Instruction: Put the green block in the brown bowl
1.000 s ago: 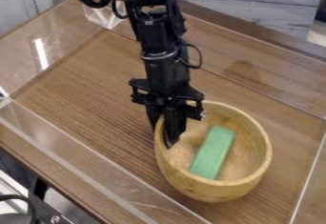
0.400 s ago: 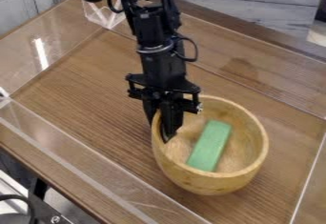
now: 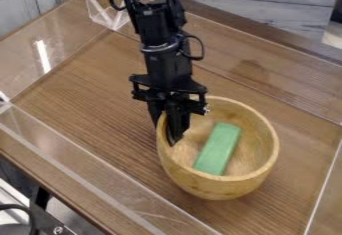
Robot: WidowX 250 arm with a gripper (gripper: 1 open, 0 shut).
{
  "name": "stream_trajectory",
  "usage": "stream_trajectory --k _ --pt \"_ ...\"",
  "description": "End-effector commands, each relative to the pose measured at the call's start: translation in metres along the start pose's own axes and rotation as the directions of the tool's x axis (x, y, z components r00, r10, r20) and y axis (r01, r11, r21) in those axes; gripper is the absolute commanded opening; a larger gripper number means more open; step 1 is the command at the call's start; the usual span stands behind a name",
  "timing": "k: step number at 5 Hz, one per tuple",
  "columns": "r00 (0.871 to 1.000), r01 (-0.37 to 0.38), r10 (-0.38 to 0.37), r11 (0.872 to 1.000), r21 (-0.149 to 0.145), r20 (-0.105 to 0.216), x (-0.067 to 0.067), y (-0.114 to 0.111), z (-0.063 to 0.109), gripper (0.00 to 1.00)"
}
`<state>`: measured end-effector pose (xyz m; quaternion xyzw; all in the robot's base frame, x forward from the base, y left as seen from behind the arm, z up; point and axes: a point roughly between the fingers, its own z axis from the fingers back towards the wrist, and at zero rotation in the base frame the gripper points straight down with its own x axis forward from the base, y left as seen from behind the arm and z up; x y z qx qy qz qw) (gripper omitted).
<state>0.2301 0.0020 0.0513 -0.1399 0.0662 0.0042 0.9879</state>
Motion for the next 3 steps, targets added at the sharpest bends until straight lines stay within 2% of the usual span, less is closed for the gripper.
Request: stream_trajectory --k 1,3 --pt "0.997 0.020 -0.020 1.000 0.006 0.069 0.0105 0.0006 0.0189 0.00" --pt "0.998 0.017 -0.017 1.000 -0.001 0.066 0.0104 0.0039 0.0209 0.00"
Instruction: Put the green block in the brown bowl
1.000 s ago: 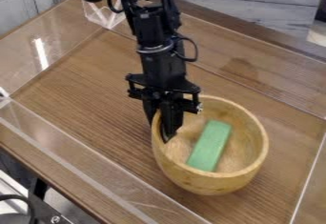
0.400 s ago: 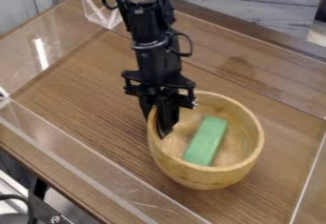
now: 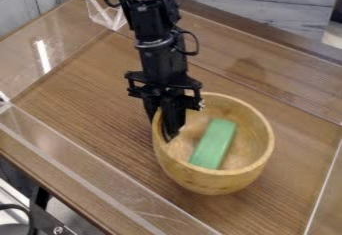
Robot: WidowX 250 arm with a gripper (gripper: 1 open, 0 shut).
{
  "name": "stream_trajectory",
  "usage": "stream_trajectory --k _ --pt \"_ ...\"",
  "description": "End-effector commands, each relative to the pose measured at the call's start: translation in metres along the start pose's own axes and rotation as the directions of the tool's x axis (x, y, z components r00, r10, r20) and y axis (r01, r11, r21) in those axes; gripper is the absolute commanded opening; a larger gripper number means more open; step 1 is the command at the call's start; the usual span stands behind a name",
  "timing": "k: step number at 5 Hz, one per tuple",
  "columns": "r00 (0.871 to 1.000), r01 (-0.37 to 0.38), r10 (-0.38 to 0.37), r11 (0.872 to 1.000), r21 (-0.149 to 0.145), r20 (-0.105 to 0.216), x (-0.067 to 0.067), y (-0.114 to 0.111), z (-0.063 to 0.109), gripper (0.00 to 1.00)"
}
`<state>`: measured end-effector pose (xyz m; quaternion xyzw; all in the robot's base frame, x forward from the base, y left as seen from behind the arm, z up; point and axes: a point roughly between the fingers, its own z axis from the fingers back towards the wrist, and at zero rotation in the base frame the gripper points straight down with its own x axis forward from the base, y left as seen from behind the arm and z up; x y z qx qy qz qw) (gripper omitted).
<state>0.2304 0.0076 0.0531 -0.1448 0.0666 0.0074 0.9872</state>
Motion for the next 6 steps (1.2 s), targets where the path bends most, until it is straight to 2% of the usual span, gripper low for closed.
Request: stream_trajectory --k 1,6 --pt "0.998 0.023 -0.023 1.000 0.005 0.065 0.0103 0.0003 0.0187 0.00" --pt "0.999 0.017 -0.016 1.000 -0.015 0.047 0.0089 0.0026 0.0241 0.00"
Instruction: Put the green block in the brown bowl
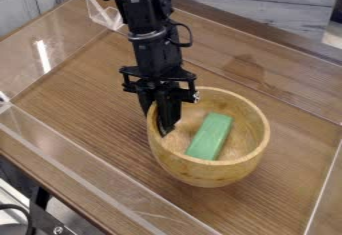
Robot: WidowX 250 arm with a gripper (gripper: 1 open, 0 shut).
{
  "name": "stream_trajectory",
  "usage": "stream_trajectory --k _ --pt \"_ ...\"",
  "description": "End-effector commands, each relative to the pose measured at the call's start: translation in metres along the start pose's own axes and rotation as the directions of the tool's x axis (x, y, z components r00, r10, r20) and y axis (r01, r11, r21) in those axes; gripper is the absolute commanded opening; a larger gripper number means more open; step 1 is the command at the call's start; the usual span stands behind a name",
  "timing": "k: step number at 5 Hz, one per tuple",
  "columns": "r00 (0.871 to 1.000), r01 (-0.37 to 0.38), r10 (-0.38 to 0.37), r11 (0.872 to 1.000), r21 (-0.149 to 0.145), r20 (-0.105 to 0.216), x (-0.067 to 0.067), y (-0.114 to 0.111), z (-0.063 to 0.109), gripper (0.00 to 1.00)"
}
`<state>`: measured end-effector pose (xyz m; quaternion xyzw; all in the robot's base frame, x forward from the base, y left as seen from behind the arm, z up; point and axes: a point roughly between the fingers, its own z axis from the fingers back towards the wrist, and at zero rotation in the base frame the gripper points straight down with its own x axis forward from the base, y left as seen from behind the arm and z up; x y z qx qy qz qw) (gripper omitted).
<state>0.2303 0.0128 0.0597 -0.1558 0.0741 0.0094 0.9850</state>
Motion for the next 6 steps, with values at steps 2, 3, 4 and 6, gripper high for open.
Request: stream_trajectory --k 2,3,4,6 --pt "0.998 0.019 -0.019 1.000 0.000 0.052 0.0087 -0.0003 0.0180 0.00" --pt "0.999 0.018 -0.018 1.000 -0.004 0.048 0.0082 0.0000 0.0187 0.00" --pt "0.999 0.018 -0.018 1.000 -0.007 0.043 0.0074 0.0001 0.0195 0.00" --pt "0.999 0.017 -0.017 1.000 -0.014 0.034 0.0063 0.0002 0.0211 0.00"
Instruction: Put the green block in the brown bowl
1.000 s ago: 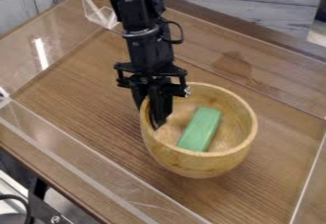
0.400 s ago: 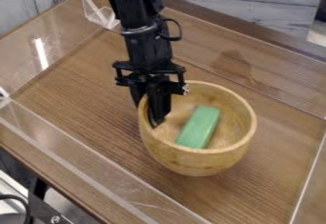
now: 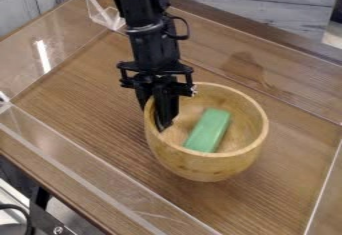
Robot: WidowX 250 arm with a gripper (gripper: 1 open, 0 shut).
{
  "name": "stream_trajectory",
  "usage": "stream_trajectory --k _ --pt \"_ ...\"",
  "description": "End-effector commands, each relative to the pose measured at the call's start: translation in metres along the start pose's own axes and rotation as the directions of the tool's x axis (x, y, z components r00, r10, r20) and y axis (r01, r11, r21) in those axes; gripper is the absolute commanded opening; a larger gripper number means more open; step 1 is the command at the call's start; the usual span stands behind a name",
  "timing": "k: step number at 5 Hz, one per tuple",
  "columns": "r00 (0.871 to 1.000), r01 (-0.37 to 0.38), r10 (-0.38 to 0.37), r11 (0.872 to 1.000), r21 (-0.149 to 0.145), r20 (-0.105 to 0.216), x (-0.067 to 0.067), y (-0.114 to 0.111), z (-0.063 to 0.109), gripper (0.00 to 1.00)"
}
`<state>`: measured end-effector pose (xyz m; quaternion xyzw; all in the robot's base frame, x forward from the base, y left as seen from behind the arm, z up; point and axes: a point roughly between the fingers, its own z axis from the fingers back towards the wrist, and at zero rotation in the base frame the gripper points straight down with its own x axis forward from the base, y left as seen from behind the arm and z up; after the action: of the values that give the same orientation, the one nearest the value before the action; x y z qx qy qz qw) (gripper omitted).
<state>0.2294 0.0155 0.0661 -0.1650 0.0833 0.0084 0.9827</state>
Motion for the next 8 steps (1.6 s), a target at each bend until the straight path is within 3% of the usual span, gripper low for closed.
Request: stream_trajectory --k 1,8 --pt "0.999 0.017 -0.017 1.000 0.002 0.047 0.007 -0.001 0.016 0.00" --pt "1.000 0.026 -0.025 0.999 -0.020 0.009 -0.002 -0.007 0.029 0.00"
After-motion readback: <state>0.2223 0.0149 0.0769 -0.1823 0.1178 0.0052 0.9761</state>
